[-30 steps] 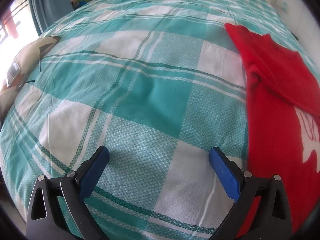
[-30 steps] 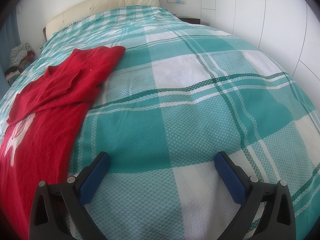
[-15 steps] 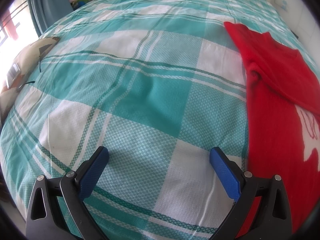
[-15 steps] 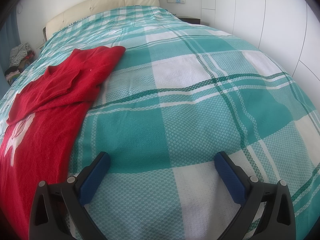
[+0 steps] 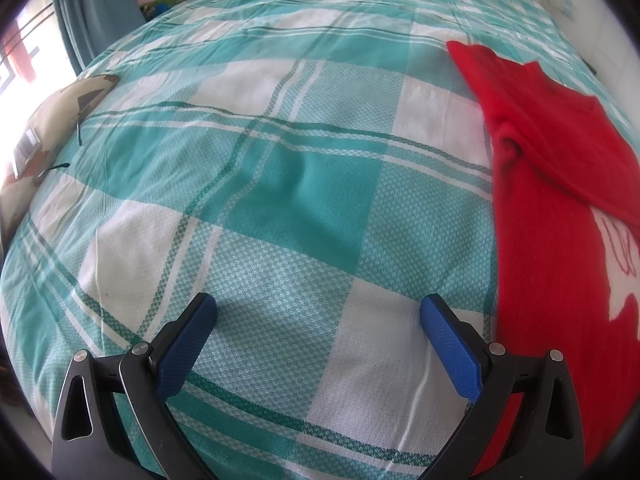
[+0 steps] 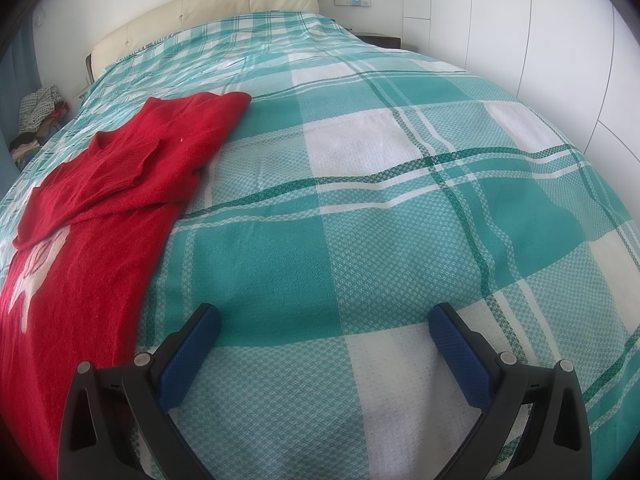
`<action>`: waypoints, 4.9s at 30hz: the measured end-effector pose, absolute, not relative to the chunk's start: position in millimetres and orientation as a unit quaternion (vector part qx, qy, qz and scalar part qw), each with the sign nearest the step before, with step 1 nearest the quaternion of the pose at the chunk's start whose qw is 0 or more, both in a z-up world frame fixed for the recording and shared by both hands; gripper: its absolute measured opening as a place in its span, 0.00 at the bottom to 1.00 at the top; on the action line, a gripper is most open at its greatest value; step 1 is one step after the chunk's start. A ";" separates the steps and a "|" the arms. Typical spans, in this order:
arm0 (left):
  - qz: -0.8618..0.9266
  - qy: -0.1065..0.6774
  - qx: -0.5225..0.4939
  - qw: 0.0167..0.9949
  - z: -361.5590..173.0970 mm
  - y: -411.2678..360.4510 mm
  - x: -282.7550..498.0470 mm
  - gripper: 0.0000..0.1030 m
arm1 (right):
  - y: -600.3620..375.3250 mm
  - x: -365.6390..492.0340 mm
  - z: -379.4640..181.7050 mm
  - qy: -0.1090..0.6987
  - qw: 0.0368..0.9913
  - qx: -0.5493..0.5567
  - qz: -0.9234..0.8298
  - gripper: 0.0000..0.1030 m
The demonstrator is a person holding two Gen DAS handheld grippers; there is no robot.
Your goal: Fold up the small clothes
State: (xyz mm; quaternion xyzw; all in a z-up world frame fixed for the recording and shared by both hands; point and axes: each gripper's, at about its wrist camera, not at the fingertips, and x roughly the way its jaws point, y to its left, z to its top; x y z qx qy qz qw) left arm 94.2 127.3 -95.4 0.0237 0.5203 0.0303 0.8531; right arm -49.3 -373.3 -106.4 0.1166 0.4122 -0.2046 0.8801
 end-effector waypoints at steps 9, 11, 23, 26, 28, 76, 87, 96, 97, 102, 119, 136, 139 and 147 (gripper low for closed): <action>0.031 0.521 0.026 0.853 -96.0 126.4 94.4 0.99 | -373.1 -49.4 -106.4 0.412 0.880 0.117 -0.205 1.00; 0.031 0.521 0.026 0.853 -96.3 125.9 94.6 0.99 | -373.0 -49.4 -106.3 0.412 0.880 0.117 -0.205 1.00; 0.031 0.521 0.027 0.852 -96.4 125.8 94.4 0.99 | -372.6 -49.5 -106.2 0.412 0.880 0.116 -0.205 1.00; 0.031 0.521 0.027 0.852 -96.4 125.7 94.4 0.99 | -372.8 -49.4 -106.3 0.412 0.880 0.116 -0.205 1.00; 0.031 0.521 0.027 0.852 -96.4 125.7 94.4 0.99 | -372.6 -49.5 -106.2 0.412 0.880 0.116 -0.205 1.00; 0.032 0.523 0.028 0.852 -97.1 124.5 94.5 0.99 | -372.1 -49.3 -106.2 0.413 0.880 0.116 -0.206 1.00; 0.032 0.523 0.028 0.851 -96.7 124.0 94.5 0.99 | -372.0 -49.3 -106.2 0.413 0.880 0.116 -0.206 1.00; 0.032 0.523 0.028 0.851 -96.4 123.8 94.3 0.99 | -371.8 -49.3 -106.2 0.413 0.880 0.116 -0.206 1.00; 0.032 0.523 0.029 0.851 -96.4 123.8 94.2 0.99 | -371.7 -49.4 -106.1 0.413 0.880 0.116 -0.206 1.00; 0.032 0.523 0.029 0.851 -96.5 123.6 94.3 0.99 | -371.9 -49.3 -106.2 0.413 0.880 0.116 -0.206 1.00; -0.016 0.444 0.010 0.896 -57.5 118.9 71.1 0.99 | -367.9 -69.3 -86.1 0.400 0.886 0.120 -0.200 1.00; -0.040 0.446 -0.012 0.894 -53.4 120.0 55.5 0.99 | -340.0 -104.8 -58.5 0.379 0.904 0.111 -0.166 1.00; -0.137 0.483 -0.070 0.862 -60.9 116.7 25.4 0.99 | -333.3 -112.0 -47.1 0.385 0.906 0.119 -0.127 0.99; -0.211 0.501 -0.002 0.839 -68.5 83.4 -51.4 0.89 | -301.9 -145.4 -35.0 0.451 0.883 0.126 0.011 1.00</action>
